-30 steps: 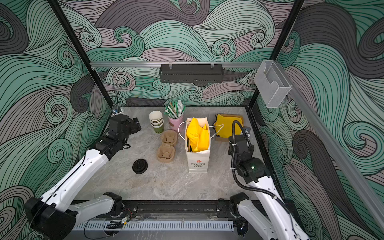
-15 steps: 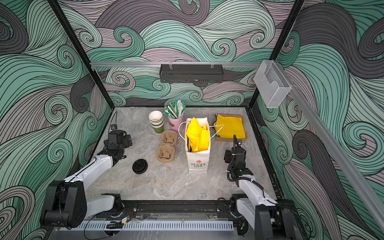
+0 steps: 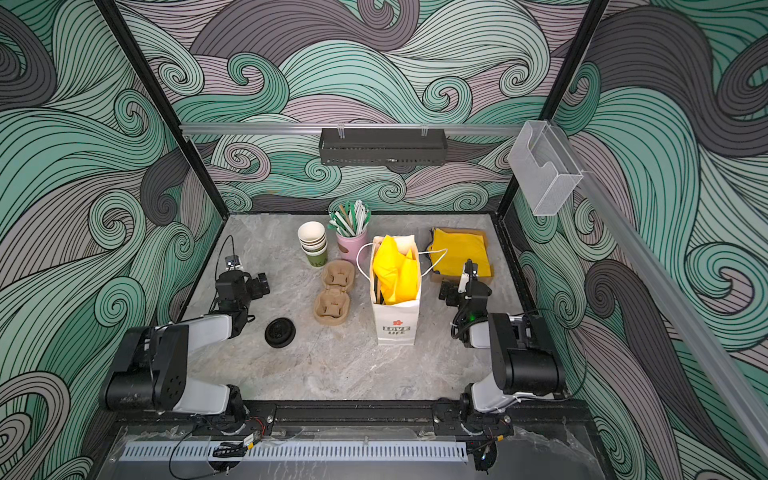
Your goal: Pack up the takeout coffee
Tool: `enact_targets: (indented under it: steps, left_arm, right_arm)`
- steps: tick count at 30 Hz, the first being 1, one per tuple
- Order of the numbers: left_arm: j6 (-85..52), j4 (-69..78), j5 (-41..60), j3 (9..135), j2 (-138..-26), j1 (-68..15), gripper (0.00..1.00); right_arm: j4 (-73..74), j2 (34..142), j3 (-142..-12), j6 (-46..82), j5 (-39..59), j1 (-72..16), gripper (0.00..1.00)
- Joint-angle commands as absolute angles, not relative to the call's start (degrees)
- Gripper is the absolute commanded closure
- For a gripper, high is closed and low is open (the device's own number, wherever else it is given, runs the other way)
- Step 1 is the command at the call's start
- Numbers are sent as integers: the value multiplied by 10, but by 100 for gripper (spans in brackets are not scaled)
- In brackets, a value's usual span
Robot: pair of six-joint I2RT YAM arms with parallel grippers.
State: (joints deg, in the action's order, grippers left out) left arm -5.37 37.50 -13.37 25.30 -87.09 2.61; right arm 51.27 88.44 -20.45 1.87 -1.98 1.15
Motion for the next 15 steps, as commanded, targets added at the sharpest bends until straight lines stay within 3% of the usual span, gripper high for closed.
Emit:
enact_targets:
  steps: [1,15]
  left_arm:
    - [-45,428,-103,248,-874,31,1]
    - [-43,383,-106,265,-869,27,1]
  right_arm:
    - [528,882,-213,3,-51,-4,1]
    - [490,878,-228,-11,-67,-18,1]
